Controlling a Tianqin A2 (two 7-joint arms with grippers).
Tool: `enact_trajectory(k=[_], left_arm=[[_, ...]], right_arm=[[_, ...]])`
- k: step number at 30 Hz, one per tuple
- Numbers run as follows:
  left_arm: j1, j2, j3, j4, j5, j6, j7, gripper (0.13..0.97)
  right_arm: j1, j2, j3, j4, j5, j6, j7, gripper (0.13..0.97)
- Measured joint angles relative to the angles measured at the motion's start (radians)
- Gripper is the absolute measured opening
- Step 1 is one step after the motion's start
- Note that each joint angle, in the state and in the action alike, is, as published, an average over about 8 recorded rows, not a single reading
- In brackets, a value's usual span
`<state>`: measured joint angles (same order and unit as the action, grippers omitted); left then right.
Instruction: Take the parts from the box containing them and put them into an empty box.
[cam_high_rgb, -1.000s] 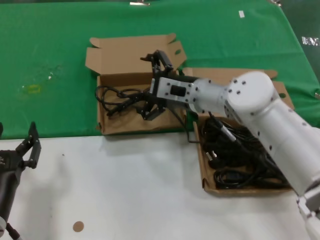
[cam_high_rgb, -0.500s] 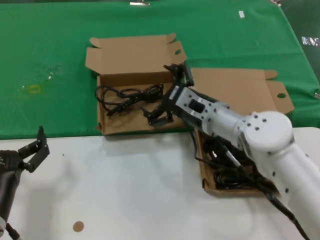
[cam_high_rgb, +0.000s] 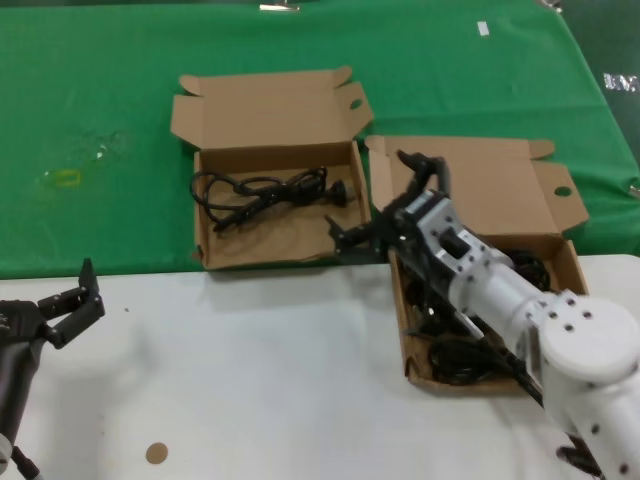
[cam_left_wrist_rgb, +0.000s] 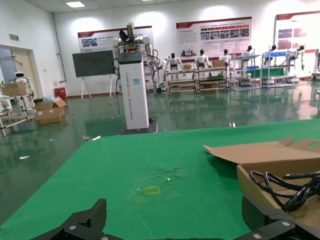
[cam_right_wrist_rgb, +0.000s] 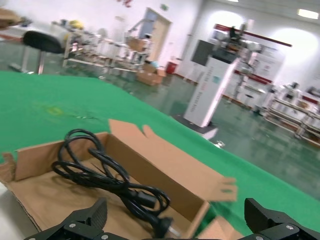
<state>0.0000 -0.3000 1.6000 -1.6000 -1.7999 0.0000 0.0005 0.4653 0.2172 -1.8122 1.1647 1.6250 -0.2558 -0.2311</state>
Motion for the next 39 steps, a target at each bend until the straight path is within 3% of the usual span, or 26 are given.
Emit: enact_trajectory(k=[12, 24, 39], left_arm=[[0.000, 0.000, 0.000, 0.000, 0.000, 0.000, -0.001, 0.964], [0.000, 0.000, 0.000, 0.000, 0.000, 0.000, -0.001, 0.966], [0.000, 0.000, 0.000, 0.000, 0.000, 0.000, -0.001, 0.966]], right_arm=[[-0.204, 0.036, 0.093, 0.190, 0.076, 0.111, 0.100, 0.966], [-0.395, 0.070, 0.180, 0.369, 0.148, 0.217, 0.196, 0.966], [-0.423, 0.075, 0.193, 0.395, 0.159, 0.232, 0.210, 0.966]])
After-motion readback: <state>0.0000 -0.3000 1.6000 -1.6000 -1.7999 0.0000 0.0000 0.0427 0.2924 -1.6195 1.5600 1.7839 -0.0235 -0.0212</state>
